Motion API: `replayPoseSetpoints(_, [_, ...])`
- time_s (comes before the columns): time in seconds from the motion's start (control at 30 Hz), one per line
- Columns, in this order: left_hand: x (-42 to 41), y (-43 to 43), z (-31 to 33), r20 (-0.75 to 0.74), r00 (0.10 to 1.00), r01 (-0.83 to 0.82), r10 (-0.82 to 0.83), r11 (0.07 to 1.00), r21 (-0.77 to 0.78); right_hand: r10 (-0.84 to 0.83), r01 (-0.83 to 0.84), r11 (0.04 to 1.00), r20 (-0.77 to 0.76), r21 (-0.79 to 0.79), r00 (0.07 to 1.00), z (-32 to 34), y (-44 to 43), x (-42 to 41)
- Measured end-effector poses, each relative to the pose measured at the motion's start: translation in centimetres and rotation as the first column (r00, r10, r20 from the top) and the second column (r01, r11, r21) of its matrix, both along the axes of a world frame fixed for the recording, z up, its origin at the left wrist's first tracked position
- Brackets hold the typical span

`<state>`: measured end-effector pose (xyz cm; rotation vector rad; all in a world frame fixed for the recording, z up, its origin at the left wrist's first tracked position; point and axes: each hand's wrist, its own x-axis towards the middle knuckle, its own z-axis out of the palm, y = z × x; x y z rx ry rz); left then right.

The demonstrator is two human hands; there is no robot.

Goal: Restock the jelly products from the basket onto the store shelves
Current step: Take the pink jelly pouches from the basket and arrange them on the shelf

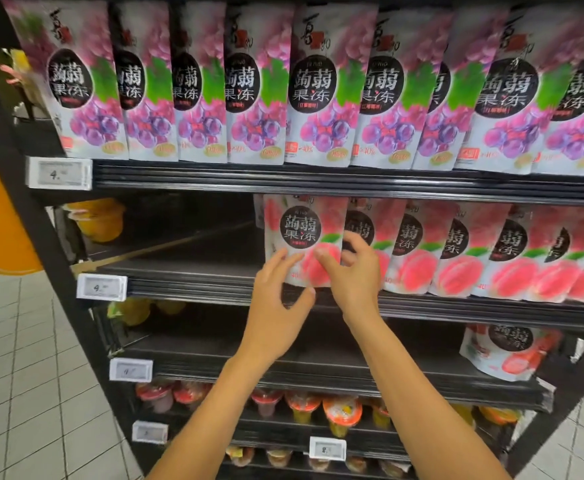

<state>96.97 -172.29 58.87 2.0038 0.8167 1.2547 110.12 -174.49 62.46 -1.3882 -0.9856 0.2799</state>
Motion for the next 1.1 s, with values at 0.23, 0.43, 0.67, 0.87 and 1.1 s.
replayPoseSetpoints(0.23, [1.4,-0.1,-1.3,-0.127,0.99,-0.061,0.058,0.998,-0.019,0.03,-0.015,0.995,0.149,-0.102,0.988,-1.9,-0.4,1.2])
replayPoseSetpoints(0.43, [1.2,-0.1,-1.1,-0.155,0.984,-0.091,0.087,0.996,-0.024,-0.121,0.179,0.973,0.333,-0.147,0.935,-2.1,-1.5,1.9])
replayPoseSetpoints(0.67, [1.3,-0.3,-1.1,-0.124,0.99,-0.075,0.069,0.996,-0.044,-0.227,0.31,0.932,0.362,-0.189,0.904,-2.0,-1.8,1.0])
replayPoseSetpoints(0.87, [1.8,-1.0,-1.1,-0.129,0.99,-0.064,0.057,0.997,-0.049,-0.289,0.361,0.916,0.332,-0.178,0.898,-2.1,-2.1,1.4])
replayPoseSetpoints(1.1, [2.3,-1.2,-0.9,-0.127,0.991,-0.05,0.043,0.997,-0.057,-0.288,0.351,0.926,0.338,-0.142,0.896,-1.7,-2.0,1.6])
